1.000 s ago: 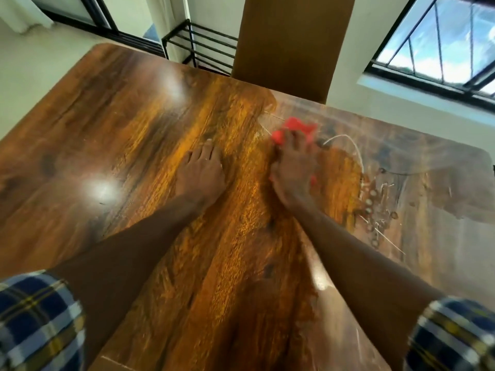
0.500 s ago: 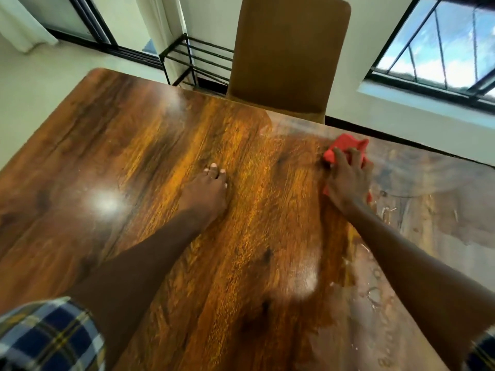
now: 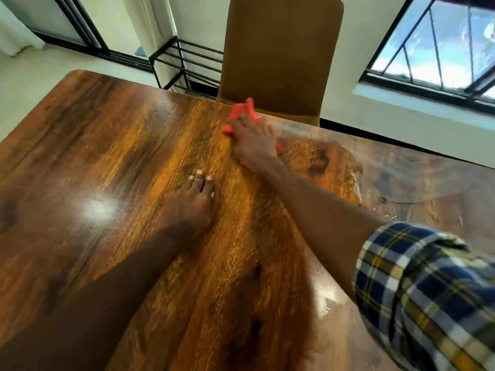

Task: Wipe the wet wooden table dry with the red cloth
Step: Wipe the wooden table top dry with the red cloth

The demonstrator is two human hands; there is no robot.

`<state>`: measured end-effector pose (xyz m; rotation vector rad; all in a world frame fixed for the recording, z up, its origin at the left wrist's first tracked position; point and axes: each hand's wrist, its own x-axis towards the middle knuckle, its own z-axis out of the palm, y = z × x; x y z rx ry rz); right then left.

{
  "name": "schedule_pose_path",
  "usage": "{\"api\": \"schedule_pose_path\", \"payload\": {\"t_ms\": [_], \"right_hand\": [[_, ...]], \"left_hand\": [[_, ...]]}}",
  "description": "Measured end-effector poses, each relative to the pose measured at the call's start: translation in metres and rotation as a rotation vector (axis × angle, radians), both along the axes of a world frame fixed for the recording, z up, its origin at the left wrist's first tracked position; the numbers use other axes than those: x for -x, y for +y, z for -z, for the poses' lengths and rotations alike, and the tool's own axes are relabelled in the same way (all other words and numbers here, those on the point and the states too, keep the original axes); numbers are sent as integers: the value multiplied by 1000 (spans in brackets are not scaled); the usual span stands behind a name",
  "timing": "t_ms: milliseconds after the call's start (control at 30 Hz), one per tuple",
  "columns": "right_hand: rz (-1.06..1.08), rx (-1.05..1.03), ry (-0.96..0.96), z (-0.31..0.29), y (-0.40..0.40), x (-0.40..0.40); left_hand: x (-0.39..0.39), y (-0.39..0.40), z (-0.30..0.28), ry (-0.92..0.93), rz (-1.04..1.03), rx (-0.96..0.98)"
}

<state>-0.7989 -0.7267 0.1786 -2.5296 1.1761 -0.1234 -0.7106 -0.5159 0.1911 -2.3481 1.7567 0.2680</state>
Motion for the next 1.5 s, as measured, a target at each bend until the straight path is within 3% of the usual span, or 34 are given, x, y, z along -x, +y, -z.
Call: {"api": "schedule_pose_path", "payload": {"t_ms": [233, 367, 433, 500, 633, 767, 967, 1100, 1200, 1267, 1333, 1433, 1500], "right_hand": [[628, 47, 105, 10, -68, 175], [771, 98, -37, 6, -56, 221], [728, 186, -133, -4, -45, 194], [493, 240, -188, -12, -26, 153], [127, 69, -9, 6, 26, 101], [187, 53, 36, 10, 19, 149], [591, 74, 11, -1, -14, 303], [663, 95, -127, -14, -3, 302], [510, 183, -214, -25, 10, 239], [263, 260, -98, -22, 12, 198], [128, 207, 34, -12, 7, 177], [198, 85, 68, 0, -9, 205], [273, 133, 37, 3, -19, 248]], "left_hand": [[-2, 3, -2, 2, 26, 12], [0, 3, -3, 1, 19, 9], [1, 3, -1, -3, 15, 11], [-1, 4, 1, -3, 21, 25], [6, 6, 3, 36, -50, 49], [7, 6, 3, 86, -57, 59], [17, 7, -7, 131, -115, 93], [67, -11, -19, 260, -125, 279], [117, -48, -13, 288, 20, 331], [152, -72, -4, 324, 70, 286], [175, -85, 7, 374, 56, 237], [186, -83, 25, 324, 68, 187], [183, -81, 28, 312, 86, 177]]}}
